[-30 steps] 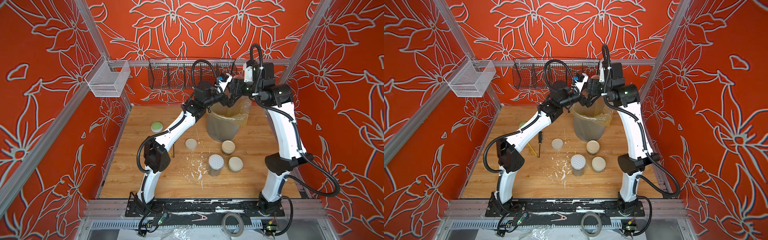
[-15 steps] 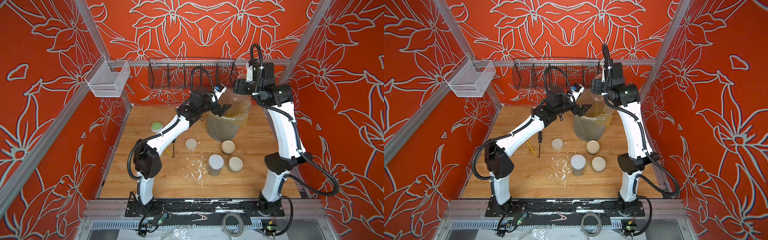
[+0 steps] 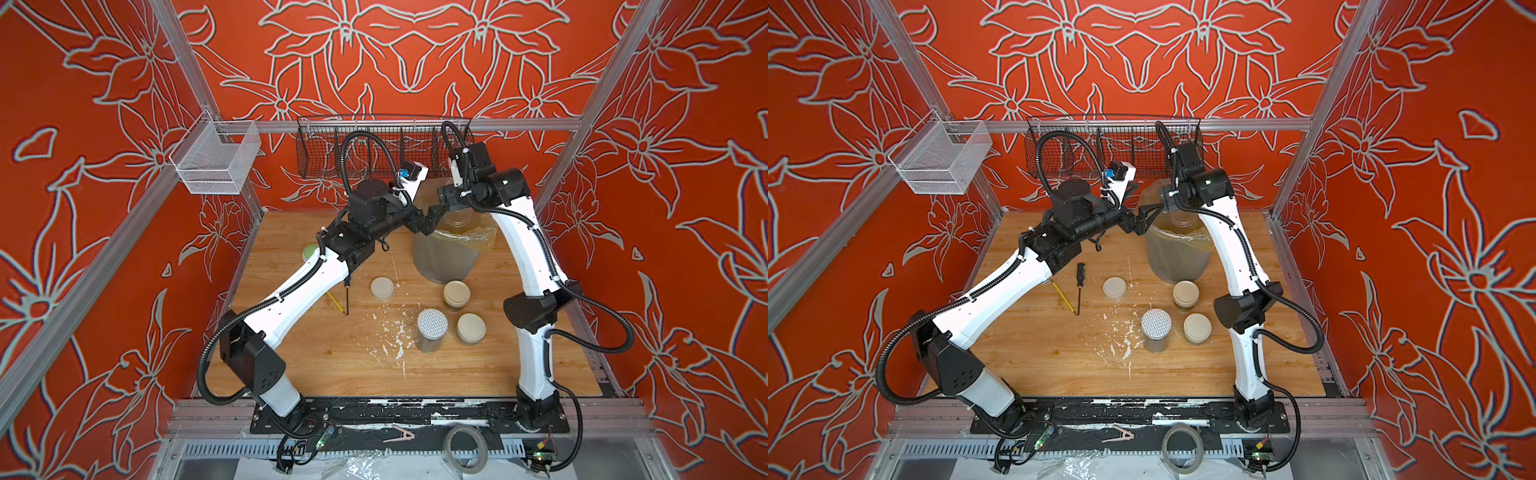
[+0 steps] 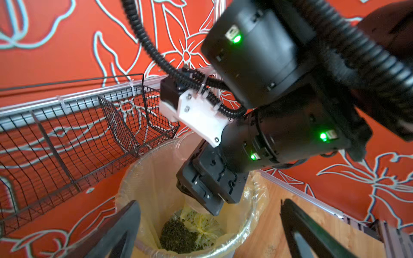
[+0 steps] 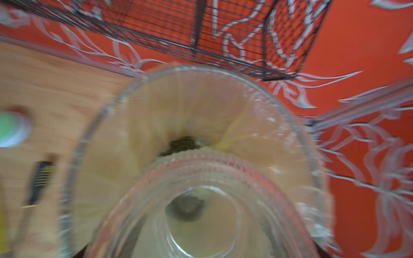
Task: Empty moldy tea leaves from jars
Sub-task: Pour the moldy tea leaves from the jar into the trash bin, then place the jar at the center of the board.
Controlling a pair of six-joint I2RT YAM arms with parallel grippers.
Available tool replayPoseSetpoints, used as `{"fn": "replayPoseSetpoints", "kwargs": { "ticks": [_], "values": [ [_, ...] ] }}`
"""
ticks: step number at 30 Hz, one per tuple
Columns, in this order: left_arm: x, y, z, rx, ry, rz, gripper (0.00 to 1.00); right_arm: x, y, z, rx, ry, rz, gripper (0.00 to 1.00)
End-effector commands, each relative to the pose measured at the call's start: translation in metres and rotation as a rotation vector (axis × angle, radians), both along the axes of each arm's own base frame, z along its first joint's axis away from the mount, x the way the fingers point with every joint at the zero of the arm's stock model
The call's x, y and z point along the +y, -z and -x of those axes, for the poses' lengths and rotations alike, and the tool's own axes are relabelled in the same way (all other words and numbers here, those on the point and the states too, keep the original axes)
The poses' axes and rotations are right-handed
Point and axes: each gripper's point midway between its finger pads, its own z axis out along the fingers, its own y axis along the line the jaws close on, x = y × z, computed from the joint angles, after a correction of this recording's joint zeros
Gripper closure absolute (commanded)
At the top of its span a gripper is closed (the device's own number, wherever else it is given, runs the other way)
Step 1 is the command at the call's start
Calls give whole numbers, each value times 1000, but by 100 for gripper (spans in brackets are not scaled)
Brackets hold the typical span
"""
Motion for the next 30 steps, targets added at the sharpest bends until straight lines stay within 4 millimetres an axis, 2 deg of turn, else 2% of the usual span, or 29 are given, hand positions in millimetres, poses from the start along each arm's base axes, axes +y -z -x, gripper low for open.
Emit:
{"fn": "replayPoseSetpoints", "kwargs": {
  "ticks": [1, 2, 3, 5, 7, 11, 15, 19, 24, 30],
  "values": [
    [14, -8, -6, 152, -48, 121, 3, -22, -35, 3, -107, 78, -18, 100],
    [15, -10, -5, 178, -39, 141, 3, -26, -35, 3, -118, 89, 42, 100],
    [14, -11, -3, 200, -19, 160, 3, -24, -34, 6, -99, 69, 24, 100],
    [12, -14, 1, 220, 10, 191, 3, -21, -37, 12, -56, 55, -160, 100],
    [11, -16, 1, 227, 20, 210, 3, -19, -52, 14, -79, 48, -288, 100],
    [10, -17, 4, 176, 40, 170, 3, -23, -95, 23, -214, 57, -377, 100],
    [4, -23, 18, -21, 128, 74, 3, -23, -126, 40, -268, 32, -469, 100],
    [-6, -30, 34, -231, 240, -28, 3, -7, -152, 58, -288, -52, -624, 100],
    [-13, -42, 38, -397, 291, -93, 3, 11, -175, 80, -287, -137, -805, 100],
    [-22, -49, 44, -568, 345, -133, 3, 30, -190, 101, -242, -248, -925, 100]
  ]
}}
